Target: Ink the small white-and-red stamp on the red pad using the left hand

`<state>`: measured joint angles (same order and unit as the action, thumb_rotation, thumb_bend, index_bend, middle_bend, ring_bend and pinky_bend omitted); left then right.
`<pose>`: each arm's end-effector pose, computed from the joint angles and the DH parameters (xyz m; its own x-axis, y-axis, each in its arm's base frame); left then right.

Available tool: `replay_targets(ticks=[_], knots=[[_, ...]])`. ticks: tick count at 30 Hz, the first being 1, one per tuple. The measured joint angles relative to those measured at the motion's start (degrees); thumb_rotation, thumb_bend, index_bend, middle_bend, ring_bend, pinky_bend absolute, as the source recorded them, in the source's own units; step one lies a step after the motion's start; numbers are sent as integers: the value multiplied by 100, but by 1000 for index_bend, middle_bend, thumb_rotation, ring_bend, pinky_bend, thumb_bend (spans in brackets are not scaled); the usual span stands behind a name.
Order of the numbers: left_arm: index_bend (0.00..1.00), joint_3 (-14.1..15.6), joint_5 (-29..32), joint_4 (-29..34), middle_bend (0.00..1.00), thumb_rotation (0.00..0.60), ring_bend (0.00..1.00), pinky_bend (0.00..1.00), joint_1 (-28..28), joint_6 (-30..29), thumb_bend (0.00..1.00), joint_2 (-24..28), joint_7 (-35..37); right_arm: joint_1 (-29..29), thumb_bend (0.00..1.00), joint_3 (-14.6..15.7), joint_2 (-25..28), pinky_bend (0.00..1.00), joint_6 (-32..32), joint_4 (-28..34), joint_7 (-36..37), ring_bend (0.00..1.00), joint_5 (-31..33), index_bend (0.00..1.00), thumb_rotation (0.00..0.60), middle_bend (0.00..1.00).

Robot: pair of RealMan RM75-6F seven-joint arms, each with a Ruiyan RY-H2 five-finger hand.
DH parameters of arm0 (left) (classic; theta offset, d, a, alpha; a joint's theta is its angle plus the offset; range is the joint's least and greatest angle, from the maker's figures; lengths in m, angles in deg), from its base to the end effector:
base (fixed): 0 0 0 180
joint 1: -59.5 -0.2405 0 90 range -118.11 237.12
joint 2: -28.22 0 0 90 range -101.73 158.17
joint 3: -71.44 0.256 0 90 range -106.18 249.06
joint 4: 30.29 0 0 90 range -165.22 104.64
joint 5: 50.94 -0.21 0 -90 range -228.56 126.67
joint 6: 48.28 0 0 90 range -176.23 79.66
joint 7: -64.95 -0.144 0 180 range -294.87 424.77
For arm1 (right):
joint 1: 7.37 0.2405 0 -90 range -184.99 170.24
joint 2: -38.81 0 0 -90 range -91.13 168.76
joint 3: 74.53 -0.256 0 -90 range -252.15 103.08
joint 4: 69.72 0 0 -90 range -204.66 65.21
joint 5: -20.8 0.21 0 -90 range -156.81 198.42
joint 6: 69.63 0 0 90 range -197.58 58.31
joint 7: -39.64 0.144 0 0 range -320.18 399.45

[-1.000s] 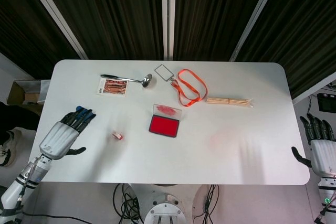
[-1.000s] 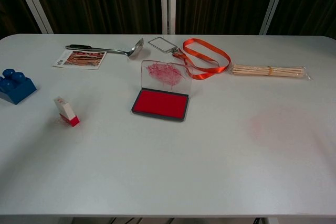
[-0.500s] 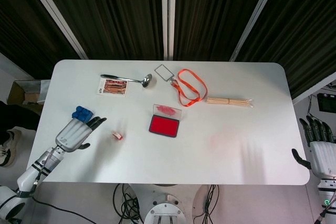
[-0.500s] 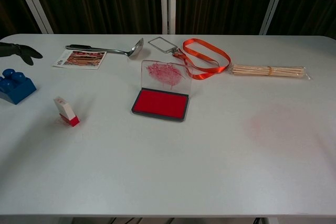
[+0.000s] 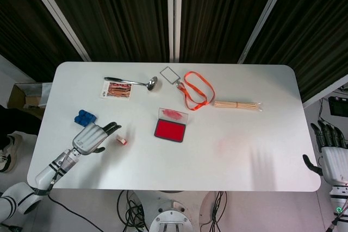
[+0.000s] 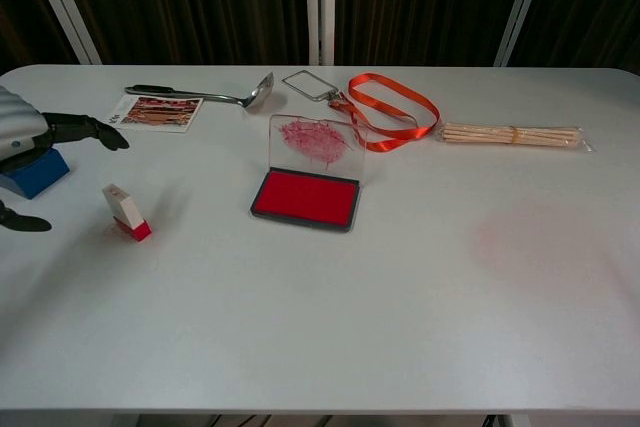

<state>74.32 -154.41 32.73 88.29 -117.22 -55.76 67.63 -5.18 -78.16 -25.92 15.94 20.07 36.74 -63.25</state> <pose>-0.2688 0.2824 0.0246 0.6640 0.0919 0.7420 0.6249 -0.6131 -0.4833 -0.3298 -0.1692 0.1651 0.4683 -0.0009 0.8836 -0.8814 0.0692 0.4672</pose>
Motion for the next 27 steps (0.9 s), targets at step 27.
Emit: replay_targets(ticks=[27], knots=[[382, 306, 28, -1107, 403, 600, 831, 934, 415, 15, 242, -843, 395, 18, 204, -37, 53, 0, -131, -60, 78, 0, 140, 0, 600, 0]])
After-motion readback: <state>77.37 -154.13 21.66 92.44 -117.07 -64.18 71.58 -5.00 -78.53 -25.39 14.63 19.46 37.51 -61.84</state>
